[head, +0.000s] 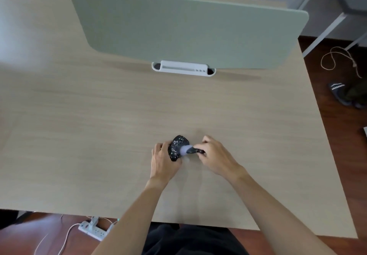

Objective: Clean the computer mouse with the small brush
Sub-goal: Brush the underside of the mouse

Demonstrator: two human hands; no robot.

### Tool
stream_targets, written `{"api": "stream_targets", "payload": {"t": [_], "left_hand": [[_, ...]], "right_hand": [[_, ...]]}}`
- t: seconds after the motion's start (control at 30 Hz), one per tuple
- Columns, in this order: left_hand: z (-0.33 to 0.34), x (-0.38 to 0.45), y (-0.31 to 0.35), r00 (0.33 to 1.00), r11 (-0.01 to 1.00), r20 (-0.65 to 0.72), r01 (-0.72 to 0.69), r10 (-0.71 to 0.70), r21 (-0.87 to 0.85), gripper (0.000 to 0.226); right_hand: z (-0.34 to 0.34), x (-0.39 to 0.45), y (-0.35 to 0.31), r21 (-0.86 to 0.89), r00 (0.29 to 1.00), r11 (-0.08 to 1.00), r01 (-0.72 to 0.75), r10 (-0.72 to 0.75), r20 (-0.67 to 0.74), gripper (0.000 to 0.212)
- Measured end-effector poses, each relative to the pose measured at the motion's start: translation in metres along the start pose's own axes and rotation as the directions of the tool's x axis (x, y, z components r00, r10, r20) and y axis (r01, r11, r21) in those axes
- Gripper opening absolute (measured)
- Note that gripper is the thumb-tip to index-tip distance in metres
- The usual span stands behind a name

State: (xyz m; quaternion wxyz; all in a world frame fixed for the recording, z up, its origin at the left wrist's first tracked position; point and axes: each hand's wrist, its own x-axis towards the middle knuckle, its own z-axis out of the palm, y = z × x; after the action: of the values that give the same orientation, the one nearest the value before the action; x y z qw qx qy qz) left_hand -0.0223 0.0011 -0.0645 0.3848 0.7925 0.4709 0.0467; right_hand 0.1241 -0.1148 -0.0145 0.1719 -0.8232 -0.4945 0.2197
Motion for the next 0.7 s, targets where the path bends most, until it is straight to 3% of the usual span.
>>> {"api": "stream_targets", "payload": {"t": [0.13,0.27,0.33,0.4,0.5,0.6,0.7], "left_hand": [[-0.003,0.0,0.0,1.0,1.0,0.008,-0.013,0.014,-0.027,0.06],[-0.002,0.001,-0.003,0.999,0.999,0.024,-0.032,0.032,-0.007,0.059],[-0.002,0.002,-0.005,0.999,0.999,0.021,-0.037,0.037,-0.003,0.058],[-0.002,0.002,-0.004,0.999,0.999,0.021,-0.034,0.034,0.001,0.06],[-0.004,0.001,-0.003,0.998,0.999,0.029,-0.049,0.048,0.012,0.061],[-0.005,0.002,-0.004,0.997,0.998,0.036,-0.064,0.063,0.029,0.06],[-0.006,0.002,-0.003,0.997,0.998,0.048,-0.064,0.063,0.02,0.061]], "right_hand": [[-0.007,0.014,-0.01,0.116,0.992,0.988,-0.105,0.113,-0.064,0.012],[-0.009,0.014,-0.019,0.051,0.986,0.993,-0.104,0.096,0.137,0.033],[-0.014,0.014,-0.016,0.032,0.978,0.993,-0.112,0.104,0.18,0.028],[-0.018,0.022,-0.014,0.062,0.982,0.985,-0.158,0.15,0.117,0.021],[-0.016,0.033,-0.014,0.117,0.97,0.963,-0.244,0.242,0.031,0.037],[-0.007,0.032,-0.016,0.096,0.964,0.963,-0.251,0.24,0.118,0.036],[-0.013,0.029,-0.014,0.173,0.947,0.949,-0.264,0.221,0.235,0.019]]}}
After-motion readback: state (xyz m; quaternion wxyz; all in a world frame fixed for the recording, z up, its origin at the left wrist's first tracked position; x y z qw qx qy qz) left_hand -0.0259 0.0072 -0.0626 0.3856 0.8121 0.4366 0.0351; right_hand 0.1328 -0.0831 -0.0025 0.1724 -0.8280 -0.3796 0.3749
